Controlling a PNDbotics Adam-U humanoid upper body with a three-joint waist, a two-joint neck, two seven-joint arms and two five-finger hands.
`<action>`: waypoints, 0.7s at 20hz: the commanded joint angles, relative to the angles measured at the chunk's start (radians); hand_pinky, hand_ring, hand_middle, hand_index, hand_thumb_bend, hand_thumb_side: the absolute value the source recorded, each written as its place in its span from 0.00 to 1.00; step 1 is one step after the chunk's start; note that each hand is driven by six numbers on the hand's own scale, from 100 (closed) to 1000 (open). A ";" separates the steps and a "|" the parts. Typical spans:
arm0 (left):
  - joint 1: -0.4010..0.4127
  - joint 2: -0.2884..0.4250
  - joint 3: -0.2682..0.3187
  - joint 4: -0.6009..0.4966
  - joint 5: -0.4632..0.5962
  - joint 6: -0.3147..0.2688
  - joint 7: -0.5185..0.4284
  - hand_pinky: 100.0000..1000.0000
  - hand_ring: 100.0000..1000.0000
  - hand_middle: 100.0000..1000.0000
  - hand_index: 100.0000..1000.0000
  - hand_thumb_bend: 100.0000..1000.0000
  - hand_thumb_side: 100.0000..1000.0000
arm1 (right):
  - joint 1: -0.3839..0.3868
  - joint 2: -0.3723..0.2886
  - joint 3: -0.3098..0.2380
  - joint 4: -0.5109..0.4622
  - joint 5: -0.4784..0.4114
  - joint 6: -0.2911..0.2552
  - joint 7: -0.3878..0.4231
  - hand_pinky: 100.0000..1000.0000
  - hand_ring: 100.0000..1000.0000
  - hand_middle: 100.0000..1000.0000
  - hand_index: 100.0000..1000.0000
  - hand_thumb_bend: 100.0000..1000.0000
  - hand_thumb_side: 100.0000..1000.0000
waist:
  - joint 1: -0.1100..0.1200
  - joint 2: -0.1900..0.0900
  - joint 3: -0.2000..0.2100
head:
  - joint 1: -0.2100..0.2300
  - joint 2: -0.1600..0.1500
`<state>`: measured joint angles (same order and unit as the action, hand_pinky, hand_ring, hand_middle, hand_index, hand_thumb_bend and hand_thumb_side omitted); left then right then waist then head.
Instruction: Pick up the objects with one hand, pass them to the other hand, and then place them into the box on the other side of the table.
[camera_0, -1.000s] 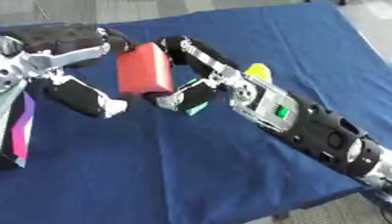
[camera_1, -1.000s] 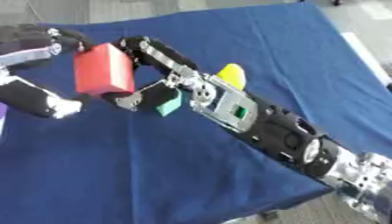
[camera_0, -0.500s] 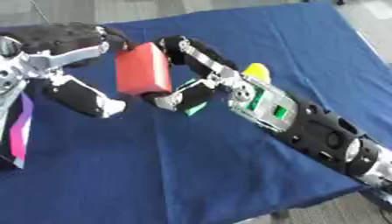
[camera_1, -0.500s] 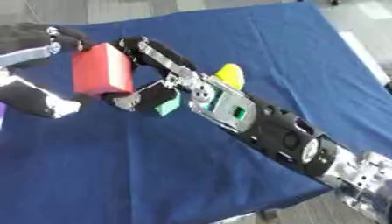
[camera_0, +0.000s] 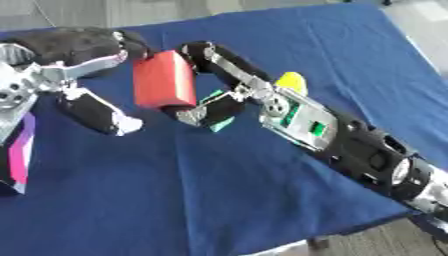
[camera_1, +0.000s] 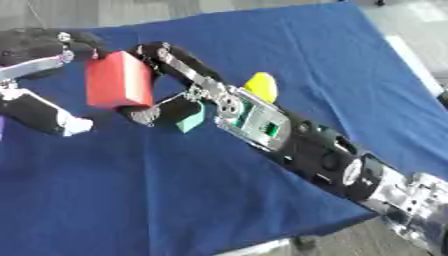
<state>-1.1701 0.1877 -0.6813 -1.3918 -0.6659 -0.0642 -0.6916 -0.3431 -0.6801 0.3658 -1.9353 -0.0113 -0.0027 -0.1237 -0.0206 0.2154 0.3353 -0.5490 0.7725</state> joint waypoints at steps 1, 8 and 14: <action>-0.003 -0.047 -0.057 0.032 -0.025 -0.011 0.015 1.00 1.00 0.69 0.89 0.33 0.22 | -0.052 0.012 0.002 -0.065 0.012 -0.020 -0.015 0.50 0.51 0.48 0.71 0.00 0.00 | 0.008 -0.003 -0.001 | -0.003 -0.002; -0.004 -0.057 -0.053 0.052 -0.056 -0.023 0.092 1.00 0.97 0.61 0.80 0.34 0.24 | -0.052 0.013 0.008 -0.065 0.013 -0.031 -0.015 0.50 0.51 0.49 0.71 0.00 0.00 | 0.007 -0.004 -0.005 | 0.001 -0.002; -0.001 -0.065 -0.044 0.068 -0.069 -0.018 0.144 1.00 0.93 0.53 0.70 0.27 0.22 | -0.051 0.013 0.008 -0.065 0.013 -0.046 -0.011 0.50 0.51 0.48 0.71 0.00 0.00 | 0.007 -0.006 -0.008 | 0.004 -0.002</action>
<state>-1.1715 0.1594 -0.6813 -1.3623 -0.7214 -0.0848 -0.5521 -0.3431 -0.6795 0.3778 -1.9318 0.0034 -0.0142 -0.1349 -0.0206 0.2154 0.3282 -0.5477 0.7725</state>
